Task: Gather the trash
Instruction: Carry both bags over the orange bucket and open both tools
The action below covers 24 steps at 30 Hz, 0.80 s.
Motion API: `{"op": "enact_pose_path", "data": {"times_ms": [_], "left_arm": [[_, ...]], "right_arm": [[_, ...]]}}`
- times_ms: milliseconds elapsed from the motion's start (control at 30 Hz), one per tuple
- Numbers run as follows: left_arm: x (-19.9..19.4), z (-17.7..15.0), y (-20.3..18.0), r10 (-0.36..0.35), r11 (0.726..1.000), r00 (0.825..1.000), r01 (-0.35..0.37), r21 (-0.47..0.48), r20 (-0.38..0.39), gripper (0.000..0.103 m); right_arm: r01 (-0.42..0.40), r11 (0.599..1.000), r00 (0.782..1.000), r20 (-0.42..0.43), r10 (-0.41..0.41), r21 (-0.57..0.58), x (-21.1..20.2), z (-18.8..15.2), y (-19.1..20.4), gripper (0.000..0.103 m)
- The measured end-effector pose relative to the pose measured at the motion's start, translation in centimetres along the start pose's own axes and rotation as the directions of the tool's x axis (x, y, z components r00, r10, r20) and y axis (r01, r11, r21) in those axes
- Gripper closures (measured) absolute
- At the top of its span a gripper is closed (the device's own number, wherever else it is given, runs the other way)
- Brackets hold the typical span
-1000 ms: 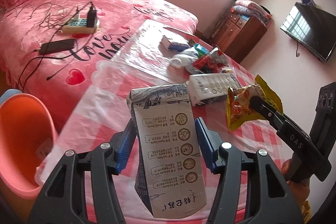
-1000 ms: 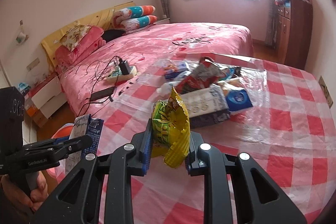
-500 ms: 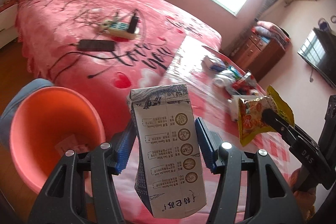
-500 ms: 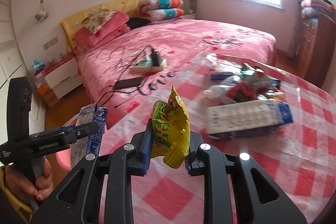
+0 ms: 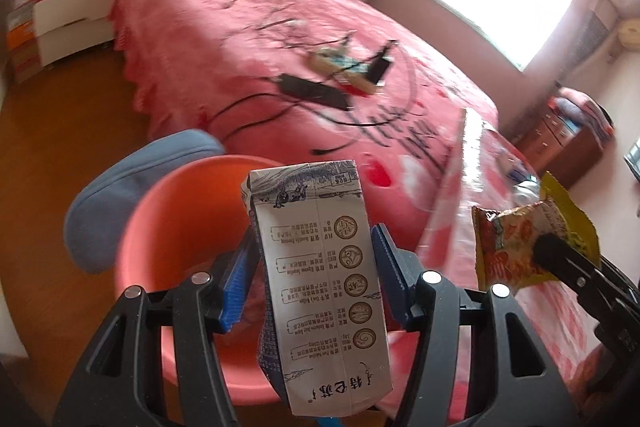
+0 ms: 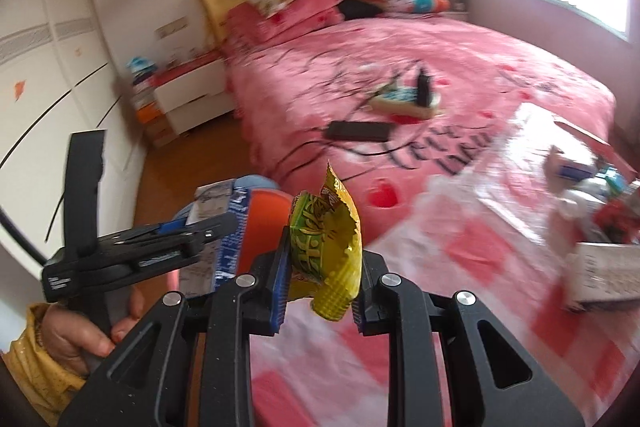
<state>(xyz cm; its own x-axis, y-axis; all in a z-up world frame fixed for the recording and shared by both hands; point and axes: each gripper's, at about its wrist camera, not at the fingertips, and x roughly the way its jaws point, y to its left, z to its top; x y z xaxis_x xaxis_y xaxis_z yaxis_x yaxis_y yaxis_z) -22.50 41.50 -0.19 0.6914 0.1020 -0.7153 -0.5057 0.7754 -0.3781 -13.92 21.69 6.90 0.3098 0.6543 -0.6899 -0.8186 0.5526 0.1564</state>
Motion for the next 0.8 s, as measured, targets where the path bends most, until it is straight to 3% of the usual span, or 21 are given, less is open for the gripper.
{"op": "enact_pose_path", "data": {"times_ms": [400,433,467,533,667,800], "left_arm": [[2.3,-0.9,5.1,0.085,0.994,0.995,-0.088,-0.067,-0.045,0.045],[2.7,-0.9,5.2,0.092,0.993,0.994,-0.096,-0.065,-0.056,0.044],[2.9,-1.0,5.3,0.099,0.992,0.993,-0.103,-0.066,-0.061,0.042],[3.3,-1.1,5.5,0.109,0.991,0.992,-0.113,-0.070,-0.061,0.031],[2.6,-1.4,5.2,0.140,0.989,0.990,-0.140,-0.043,0.002,0.024],[1.6,-1.4,4.7,0.134,0.991,0.988,-0.133,-0.017,0.077,0.021]], "right_arm": [[-0.111,0.994,0.988,-0.110,0.109,-0.013,6.4,0.4,3.5,0.074],[-0.108,0.994,0.988,-0.113,0.108,0.003,6.6,0.4,3.2,0.059],[-0.104,0.994,0.988,-0.114,0.107,0.033,6.6,0.2,2.7,0.037],[-0.116,0.990,0.988,-0.091,0.123,0.078,5.9,-0.1,1.8,0.023],[-0.076,0.991,0.995,-0.049,0.081,0.107,4.1,-0.8,0.2,0.015],[-0.041,0.987,0.999,-0.016,0.044,0.155,2.3,-1.5,-2.0,0.015]]}}
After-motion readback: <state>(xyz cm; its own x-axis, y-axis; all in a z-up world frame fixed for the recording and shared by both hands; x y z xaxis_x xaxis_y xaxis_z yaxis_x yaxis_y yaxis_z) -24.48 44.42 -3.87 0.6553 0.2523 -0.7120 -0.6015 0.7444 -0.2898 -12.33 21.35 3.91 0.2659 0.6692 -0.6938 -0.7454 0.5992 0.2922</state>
